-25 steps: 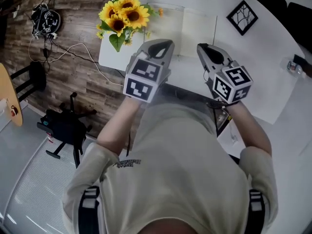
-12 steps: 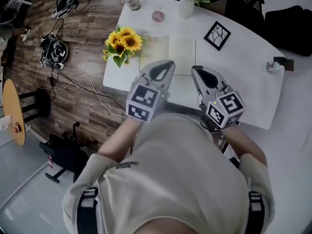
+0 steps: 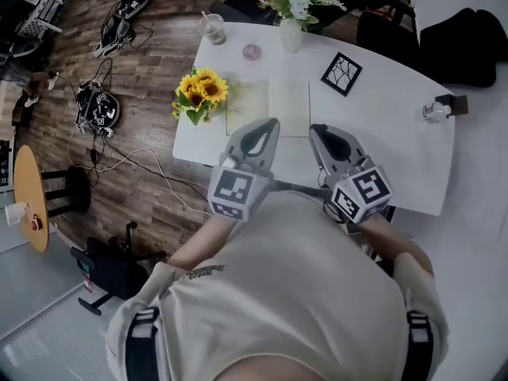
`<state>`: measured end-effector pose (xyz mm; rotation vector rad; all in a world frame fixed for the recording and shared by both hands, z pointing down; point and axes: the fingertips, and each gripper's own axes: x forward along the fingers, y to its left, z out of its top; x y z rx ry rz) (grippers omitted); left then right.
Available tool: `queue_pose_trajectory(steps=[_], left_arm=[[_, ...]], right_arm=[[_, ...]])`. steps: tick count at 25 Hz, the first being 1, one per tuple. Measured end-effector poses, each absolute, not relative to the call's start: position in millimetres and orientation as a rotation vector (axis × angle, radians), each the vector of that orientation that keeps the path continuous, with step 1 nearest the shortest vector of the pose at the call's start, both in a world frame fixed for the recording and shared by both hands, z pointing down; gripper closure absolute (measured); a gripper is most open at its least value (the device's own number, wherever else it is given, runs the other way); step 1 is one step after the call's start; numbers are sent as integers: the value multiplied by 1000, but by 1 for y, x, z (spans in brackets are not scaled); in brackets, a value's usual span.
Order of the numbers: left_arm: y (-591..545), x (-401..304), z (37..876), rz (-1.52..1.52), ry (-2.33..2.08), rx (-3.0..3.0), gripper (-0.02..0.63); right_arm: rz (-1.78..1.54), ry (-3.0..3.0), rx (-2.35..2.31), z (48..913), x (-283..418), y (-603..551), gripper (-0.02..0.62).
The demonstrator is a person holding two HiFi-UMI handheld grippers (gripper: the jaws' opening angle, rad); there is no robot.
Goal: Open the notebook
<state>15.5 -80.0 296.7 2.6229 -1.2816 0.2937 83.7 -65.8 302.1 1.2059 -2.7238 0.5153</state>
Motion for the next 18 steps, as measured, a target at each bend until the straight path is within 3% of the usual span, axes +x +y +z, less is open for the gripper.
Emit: queue_pose_trajectory(steps=[18], left_arm=[[-57, 30, 293, 255, -1292, 2669, 594]], right_arm=[[441, -2736, 1207, 294, 92, -52, 594]])
